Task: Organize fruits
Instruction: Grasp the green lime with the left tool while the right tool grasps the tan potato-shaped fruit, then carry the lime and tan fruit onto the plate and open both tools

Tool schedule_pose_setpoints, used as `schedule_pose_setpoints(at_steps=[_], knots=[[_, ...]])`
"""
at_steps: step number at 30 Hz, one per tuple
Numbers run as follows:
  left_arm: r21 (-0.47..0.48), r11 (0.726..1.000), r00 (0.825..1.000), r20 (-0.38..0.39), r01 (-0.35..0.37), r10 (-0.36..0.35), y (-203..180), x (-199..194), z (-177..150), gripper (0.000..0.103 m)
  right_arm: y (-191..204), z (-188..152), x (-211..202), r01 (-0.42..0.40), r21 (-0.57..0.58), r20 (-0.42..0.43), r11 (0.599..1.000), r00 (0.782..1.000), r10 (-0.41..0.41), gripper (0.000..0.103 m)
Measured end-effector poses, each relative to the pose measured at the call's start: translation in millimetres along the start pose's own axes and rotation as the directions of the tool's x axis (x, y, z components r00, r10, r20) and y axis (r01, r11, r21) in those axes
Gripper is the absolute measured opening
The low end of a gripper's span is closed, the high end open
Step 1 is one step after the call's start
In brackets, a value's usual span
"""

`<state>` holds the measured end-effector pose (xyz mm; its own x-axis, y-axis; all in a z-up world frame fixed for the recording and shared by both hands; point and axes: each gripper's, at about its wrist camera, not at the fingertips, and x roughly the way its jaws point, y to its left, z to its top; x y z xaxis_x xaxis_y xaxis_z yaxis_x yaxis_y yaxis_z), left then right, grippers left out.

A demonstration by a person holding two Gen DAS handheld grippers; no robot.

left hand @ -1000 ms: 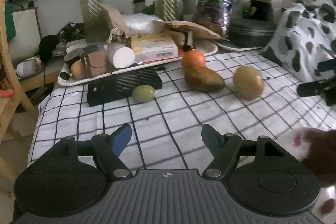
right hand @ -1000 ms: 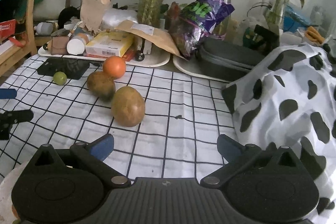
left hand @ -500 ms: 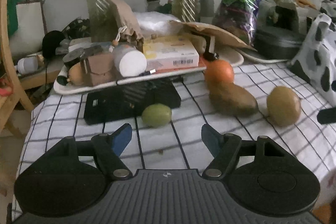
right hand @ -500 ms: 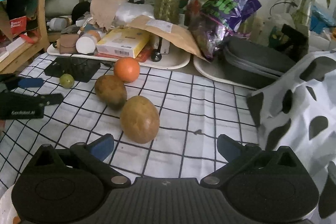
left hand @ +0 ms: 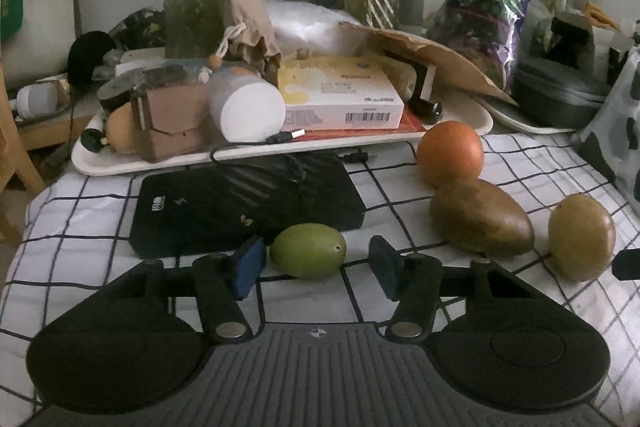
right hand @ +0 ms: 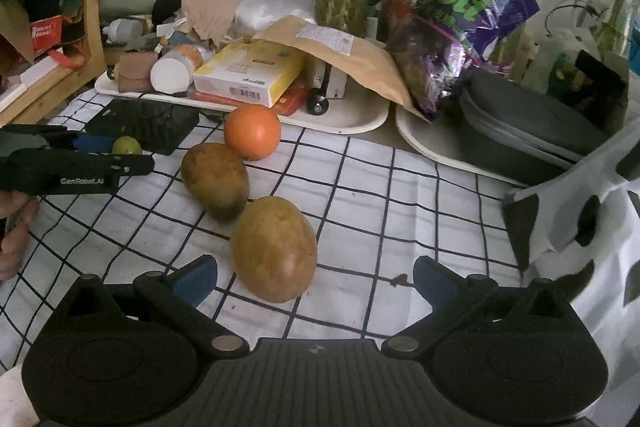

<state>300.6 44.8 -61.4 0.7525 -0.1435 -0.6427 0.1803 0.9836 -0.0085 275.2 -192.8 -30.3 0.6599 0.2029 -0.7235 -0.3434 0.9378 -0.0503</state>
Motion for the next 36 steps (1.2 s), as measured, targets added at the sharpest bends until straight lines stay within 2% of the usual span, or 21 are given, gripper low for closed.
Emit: schedule_pose_setpoints(at_steps=[2,3,8,11,19,20,24,36], knots=[[0.007,1.0,1.0,-0.003,-0.007,0.007,-1.5,-0.3,-0.3,0.046,1.5,1.4,3.6,-0.005,-0.012,-0.002,1.0,1.0,0.005,0.103],[0.004,1.0,1.0,-0.003,-0.01,0.01,-0.6,-1.3,0.3,0.038,1.4,2.3,5.6,-0.009,-0.017,-0.003,1.0,1.0,0.009,0.103],[-0.026,0.999,1.0,-0.004,0.026,-0.026,3.6,-4.6,4.5,0.038,-1.2,5.9,9.1,-0.038,-0.021,0.007,0.999,0.999,0.038,0.102],[-0.012,0.999,0.999,0.013,0.035,-0.035,-0.3,-9.1,7.0,0.038,-2.2,6.6,13.7,-0.066,-0.02,0.0,0.998,0.998,0.066,0.092],[-0.001,0.999,0.998,0.019,0.052,-0.052,-2.5,-11.6,8.1,0.038,4.2,5.9,30.7,-0.111,-0.051,-0.033,0.993,0.993,0.109,0.083],[0.002,0.999,0.998,0.02,0.054,-0.054,-2.8,-12.2,8.2,0.038,5.7,5.8,32.5,-0.106,-0.058,-0.035,0.993,0.994,0.104,0.081],[0.027,0.997,0.997,0.018,0.078,-0.079,-6.0,-14.0,8.1,0.038,14.7,4.3,35.2,-0.104,-0.106,-0.047,0.989,0.994,0.1,0.057],[0.096,0.985,0.99,0.017,0.14,-0.142,-23.0,-39.9,-0.6,0.038,11.1,6.4,-0.5,-0.088,-0.063,0.023,0.994,0.996,0.09,0.056]])
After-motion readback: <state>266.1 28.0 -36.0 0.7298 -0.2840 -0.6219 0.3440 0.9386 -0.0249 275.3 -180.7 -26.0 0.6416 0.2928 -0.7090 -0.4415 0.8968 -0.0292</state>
